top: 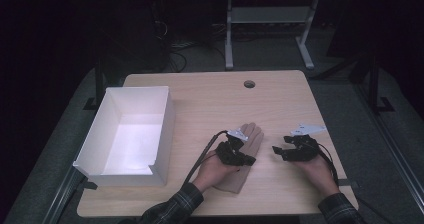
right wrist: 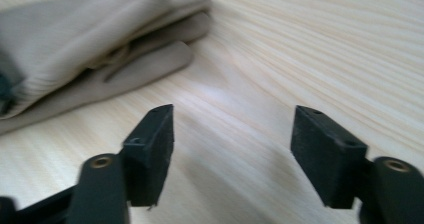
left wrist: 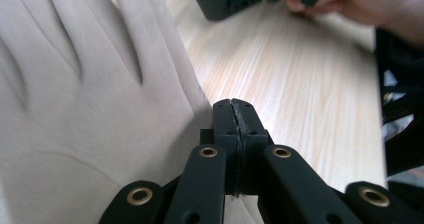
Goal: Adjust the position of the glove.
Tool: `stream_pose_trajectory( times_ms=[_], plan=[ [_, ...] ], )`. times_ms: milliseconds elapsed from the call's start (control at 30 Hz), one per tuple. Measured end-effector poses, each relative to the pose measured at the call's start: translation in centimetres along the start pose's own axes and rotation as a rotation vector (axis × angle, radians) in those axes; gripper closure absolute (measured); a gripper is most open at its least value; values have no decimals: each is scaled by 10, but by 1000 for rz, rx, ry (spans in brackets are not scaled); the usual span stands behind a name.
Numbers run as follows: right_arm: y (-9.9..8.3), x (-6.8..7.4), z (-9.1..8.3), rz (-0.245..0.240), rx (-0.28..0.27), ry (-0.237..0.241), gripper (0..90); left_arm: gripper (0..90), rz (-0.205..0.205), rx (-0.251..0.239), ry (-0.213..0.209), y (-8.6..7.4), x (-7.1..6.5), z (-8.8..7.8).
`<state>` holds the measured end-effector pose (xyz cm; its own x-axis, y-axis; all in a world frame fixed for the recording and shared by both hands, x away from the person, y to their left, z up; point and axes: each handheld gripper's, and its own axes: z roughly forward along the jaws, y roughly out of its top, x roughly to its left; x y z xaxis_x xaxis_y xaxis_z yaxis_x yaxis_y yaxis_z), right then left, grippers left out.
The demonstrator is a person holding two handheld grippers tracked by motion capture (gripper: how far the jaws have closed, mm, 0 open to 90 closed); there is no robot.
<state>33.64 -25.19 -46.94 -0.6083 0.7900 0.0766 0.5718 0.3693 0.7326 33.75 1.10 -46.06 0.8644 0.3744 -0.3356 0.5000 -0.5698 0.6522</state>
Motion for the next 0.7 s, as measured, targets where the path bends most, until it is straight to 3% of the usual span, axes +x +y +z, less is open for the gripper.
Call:
stream_pose_trajectory(
  times_ms=[267, 700],
  plan=[
    [-2, 1, 9, -17, 33, -50, 268, 895, 21, 33, 28, -7, -2, -5],
    [-6, 0, 12, -6, -1, -46, 228, 894, 69, 91, 83, -27, -4, -35]
  ],
)
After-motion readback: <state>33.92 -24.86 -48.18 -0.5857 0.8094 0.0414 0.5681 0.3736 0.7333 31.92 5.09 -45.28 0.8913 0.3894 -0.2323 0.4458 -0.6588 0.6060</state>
